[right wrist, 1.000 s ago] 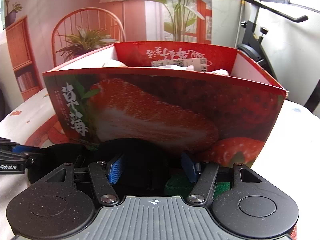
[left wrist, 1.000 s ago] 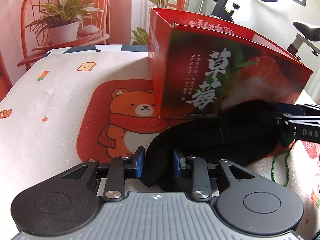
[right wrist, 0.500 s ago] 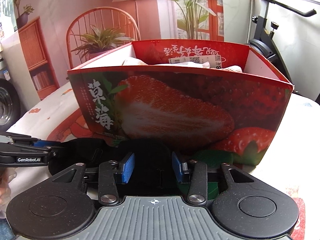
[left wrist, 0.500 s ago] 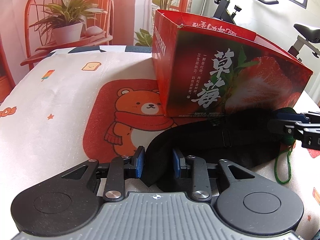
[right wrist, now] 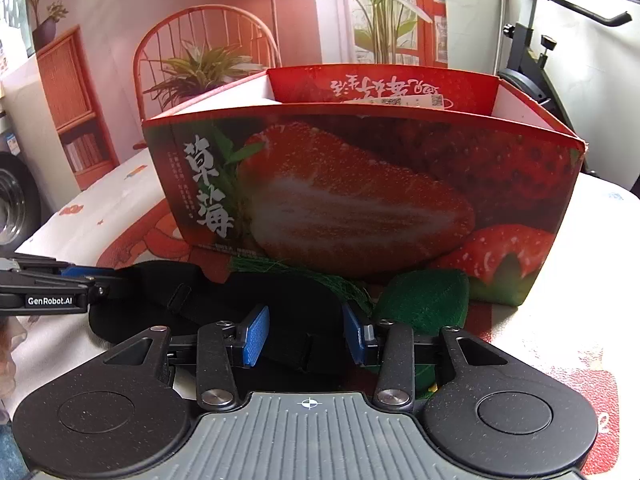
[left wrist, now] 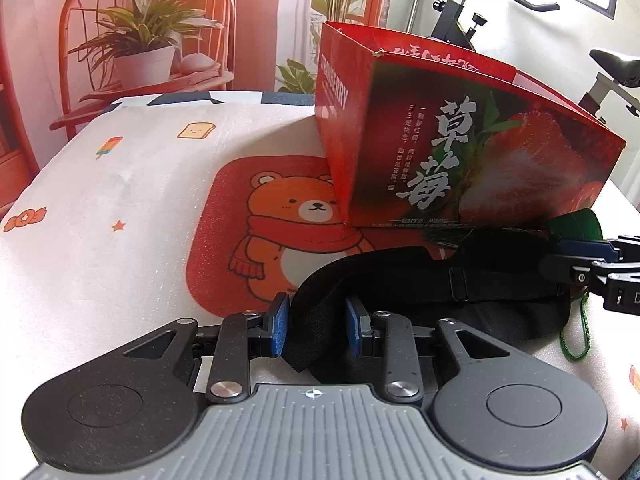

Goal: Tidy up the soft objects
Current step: 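Grasp the black eye mask with the right tool while the left tool holds it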

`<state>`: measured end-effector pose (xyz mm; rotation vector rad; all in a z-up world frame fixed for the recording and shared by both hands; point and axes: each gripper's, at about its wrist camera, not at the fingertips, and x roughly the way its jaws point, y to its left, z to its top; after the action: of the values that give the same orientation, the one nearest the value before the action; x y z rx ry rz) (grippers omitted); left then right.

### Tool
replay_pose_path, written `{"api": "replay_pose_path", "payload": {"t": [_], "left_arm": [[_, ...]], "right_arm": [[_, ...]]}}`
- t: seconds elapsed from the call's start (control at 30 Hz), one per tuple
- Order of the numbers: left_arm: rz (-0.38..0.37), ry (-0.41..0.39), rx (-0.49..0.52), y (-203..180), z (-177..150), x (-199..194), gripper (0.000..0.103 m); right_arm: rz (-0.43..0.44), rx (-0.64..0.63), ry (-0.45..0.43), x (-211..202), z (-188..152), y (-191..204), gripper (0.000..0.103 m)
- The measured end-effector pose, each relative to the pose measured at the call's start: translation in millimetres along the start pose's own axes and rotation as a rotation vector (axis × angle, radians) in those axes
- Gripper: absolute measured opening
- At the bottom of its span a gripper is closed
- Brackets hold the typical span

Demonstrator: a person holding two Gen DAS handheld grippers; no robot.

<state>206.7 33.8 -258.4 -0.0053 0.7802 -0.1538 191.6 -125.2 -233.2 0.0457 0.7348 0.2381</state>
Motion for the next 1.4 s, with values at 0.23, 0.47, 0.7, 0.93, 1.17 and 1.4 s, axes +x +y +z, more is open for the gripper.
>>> {"api": "replay_pose_path", "payload": {"t": [0.23, 0.47, 0.7, 0.93, 1.17, 1.4], "left_arm": [[0.008, -0.01, -0.018, 0.9, -3.4, -2.4, 0.033], [0.012, -0.026, -0.03, 0.1, -6.9, -4.9, 0.033], [0.014, -0.043, -0.009, -0.9, -10.3, -6.1, 0.033], [0.018, -0.057, 0.0, -2.2, -13.9, -8.0, 0.033], [-0.024, -0.07, -0.028, 3.0, -15.7, -8.3, 0.043], [-0.008, -0.069, 0.021, -5.8, -16.8, -8.4, 0.051]], "right_arm": [[-0.012, 0.046, 0.048, 1.6, -11.1, -2.9, 0.037], [-0.032, 0.164, -0.021, -11.8, -36.0, -8.4, 0.039], [-0.019, 0.202, -0.036, -4.0, -30.8, -10.9, 0.04], [-0.011, 0.168, -0.05, 5.7, -29.7, -1.0, 0.036], [0.077, 0.203, -0.102, -5.5, -39.7, -11.6, 0.013], [0.09, 0.245, -0.187, -19.5, -45.6, -18.4, 0.01]]}}
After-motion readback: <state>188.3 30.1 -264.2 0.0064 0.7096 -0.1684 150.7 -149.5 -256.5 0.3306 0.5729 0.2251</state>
